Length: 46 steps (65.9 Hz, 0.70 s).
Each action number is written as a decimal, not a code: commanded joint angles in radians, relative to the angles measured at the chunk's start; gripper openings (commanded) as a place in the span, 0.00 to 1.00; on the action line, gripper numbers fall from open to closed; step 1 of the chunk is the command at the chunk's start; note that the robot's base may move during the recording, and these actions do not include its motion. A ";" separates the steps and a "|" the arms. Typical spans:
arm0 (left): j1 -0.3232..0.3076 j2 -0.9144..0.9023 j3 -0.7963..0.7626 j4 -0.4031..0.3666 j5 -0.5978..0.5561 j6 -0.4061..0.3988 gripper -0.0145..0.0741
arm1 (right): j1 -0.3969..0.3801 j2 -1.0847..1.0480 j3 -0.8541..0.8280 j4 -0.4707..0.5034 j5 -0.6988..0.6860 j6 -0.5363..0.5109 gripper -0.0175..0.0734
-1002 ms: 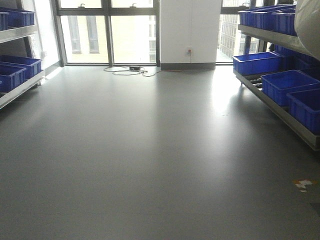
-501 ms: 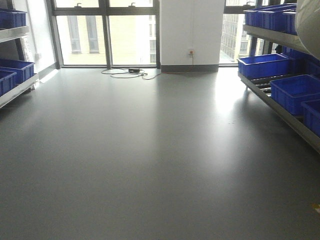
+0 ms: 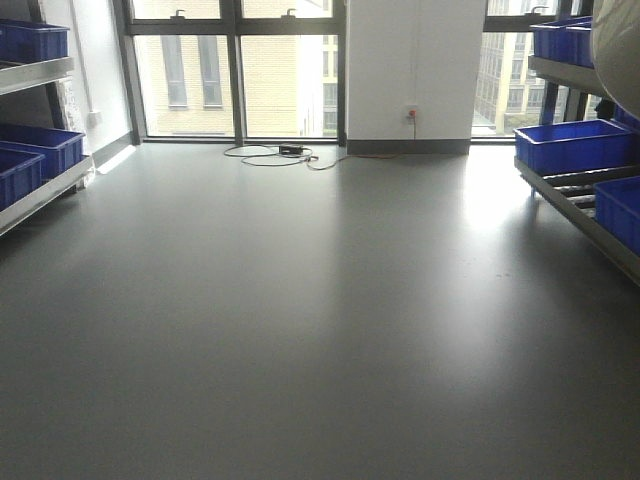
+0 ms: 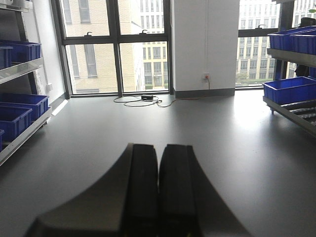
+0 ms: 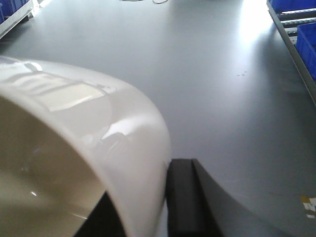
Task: Move white bin to right shelf second layer
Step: 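Drive the base across the room toward the window wall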
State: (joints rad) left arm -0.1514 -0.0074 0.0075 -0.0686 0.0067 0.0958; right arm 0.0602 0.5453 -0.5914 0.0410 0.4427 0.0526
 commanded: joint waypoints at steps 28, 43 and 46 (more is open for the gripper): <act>-0.002 -0.013 0.033 -0.005 -0.087 -0.007 0.26 | -0.006 0.003 -0.031 -0.003 -0.099 -0.003 0.22; -0.002 -0.013 0.033 -0.005 -0.087 -0.007 0.26 | -0.006 0.003 -0.031 -0.003 -0.099 -0.003 0.22; -0.002 -0.013 0.033 -0.005 -0.087 -0.007 0.26 | -0.006 0.003 -0.031 -0.003 -0.099 -0.003 0.22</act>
State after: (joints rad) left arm -0.1514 -0.0074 0.0075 -0.0686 0.0067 0.0958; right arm 0.0602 0.5453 -0.5914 0.0410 0.4427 0.0526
